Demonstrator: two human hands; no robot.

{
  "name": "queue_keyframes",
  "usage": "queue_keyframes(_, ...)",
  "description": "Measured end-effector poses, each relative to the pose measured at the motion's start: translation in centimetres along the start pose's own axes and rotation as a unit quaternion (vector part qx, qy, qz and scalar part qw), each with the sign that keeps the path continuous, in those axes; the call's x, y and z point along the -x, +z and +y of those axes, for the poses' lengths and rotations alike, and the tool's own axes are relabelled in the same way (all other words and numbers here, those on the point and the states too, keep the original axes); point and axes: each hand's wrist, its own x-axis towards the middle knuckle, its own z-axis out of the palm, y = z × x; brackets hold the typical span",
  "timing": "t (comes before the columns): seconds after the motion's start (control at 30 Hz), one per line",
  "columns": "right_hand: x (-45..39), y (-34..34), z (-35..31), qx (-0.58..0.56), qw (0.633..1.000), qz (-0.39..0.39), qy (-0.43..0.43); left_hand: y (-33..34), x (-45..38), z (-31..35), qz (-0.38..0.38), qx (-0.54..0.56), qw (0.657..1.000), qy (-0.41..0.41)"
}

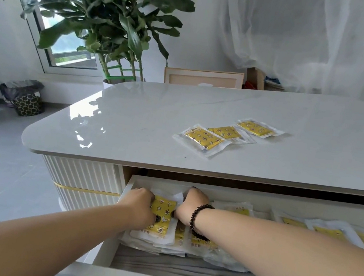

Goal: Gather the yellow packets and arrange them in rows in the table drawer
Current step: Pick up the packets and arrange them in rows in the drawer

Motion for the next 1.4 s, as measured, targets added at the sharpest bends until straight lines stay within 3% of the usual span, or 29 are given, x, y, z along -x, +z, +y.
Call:
queue_keyframes(0.33,1.2,-1.5,0.4,-0.007,0.999,0.025,-0.033,-0.8,-0.2,0.1,0.011,-0.057,0.998,0.024)
queue_keyframes(0.6,5.2,-5.8,2.1,-0.068,0.996,-0.016,-0.058,-5.6,2.1,2.7,0.147,0.119,0.978,0.093)
queue_keyframes(0.7,6.2,-8.2,2.3,-0.094,0.993,0.017,-0.073,-6.5,2.6,4.0,0.188,0.154,0.963,0.113)
queue_keyframes(0.93,5.6,-12.7,3.1,-0.179,0.977,0.079,-0.08,-6.7,1.5,5.9,0.19,0.121,0.964,0.142)
queue_keyframes(1.07,2.6,-14.4,3.3,-0.218,0.952,0.193,-0.089,-6.7,-1.3,7.3,0.206,0.132,0.962,0.118)
queue_keyframes(1.17,-0.5,-15.6,4.5,-0.159,0.941,0.278,-0.106,-6.3,-3.1,8.6,0.202,0.159,0.964,0.067)
queue_keyframes(1.33,-4.0,-15.8,6.1,-0.004,0.953,0.282,-0.113,-6.4,-5.9,10.1,0.213,0.11,0.971,0.003)
queue_keyframes(1.4,-4.8,-15.8,5.9,0.076,0.933,0.323,-0.139,-6.6,-6.9,10.3,0.204,0.079,0.976,-0.003)
